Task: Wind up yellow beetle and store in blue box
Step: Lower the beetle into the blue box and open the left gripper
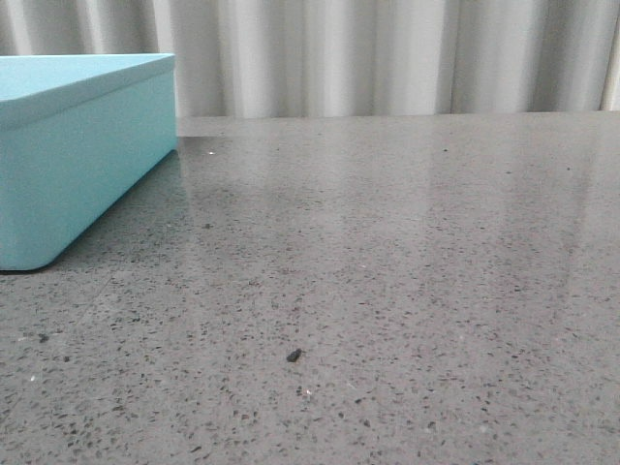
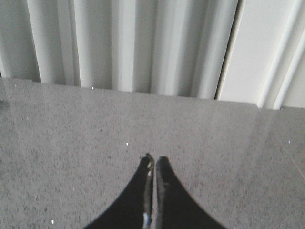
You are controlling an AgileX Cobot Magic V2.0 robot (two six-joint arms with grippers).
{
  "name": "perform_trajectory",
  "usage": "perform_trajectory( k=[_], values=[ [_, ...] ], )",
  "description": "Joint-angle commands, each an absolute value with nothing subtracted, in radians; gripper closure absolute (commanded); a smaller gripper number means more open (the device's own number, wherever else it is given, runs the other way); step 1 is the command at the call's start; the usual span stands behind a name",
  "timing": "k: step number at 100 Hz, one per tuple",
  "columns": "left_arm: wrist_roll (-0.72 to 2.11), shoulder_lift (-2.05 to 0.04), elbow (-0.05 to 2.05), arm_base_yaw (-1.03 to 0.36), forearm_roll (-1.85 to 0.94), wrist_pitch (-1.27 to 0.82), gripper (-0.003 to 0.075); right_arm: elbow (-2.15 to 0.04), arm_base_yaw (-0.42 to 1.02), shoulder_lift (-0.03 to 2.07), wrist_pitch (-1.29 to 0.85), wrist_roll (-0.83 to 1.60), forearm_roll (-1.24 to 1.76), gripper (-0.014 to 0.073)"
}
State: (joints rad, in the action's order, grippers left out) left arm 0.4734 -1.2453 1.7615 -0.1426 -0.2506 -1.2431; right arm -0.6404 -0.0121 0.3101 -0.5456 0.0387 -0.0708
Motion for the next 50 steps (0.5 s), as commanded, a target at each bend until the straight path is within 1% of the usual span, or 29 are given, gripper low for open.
perform_trajectory(
  k=[1,14,50],
  values=[
    [0.461,-1.159,1.737,-0.14,-0.277,-1.16,0.0741,-0.614,-0.006,0.287,-0.448,0.047,-0.087,0.0655],
    [0.461,-1.042,1.609,-0.14,-0.276,-1.06,0.0741,-0.542,-0.006,0.248,-0.406,0.047,-0.087,0.0655],
    [0.461,-0.64,1.083,-0.14,-0.276,-0.791,0.0741,-0.427,-0.006,0.237,-0.317,0.047,-0.147,0.0655]
  ],
)
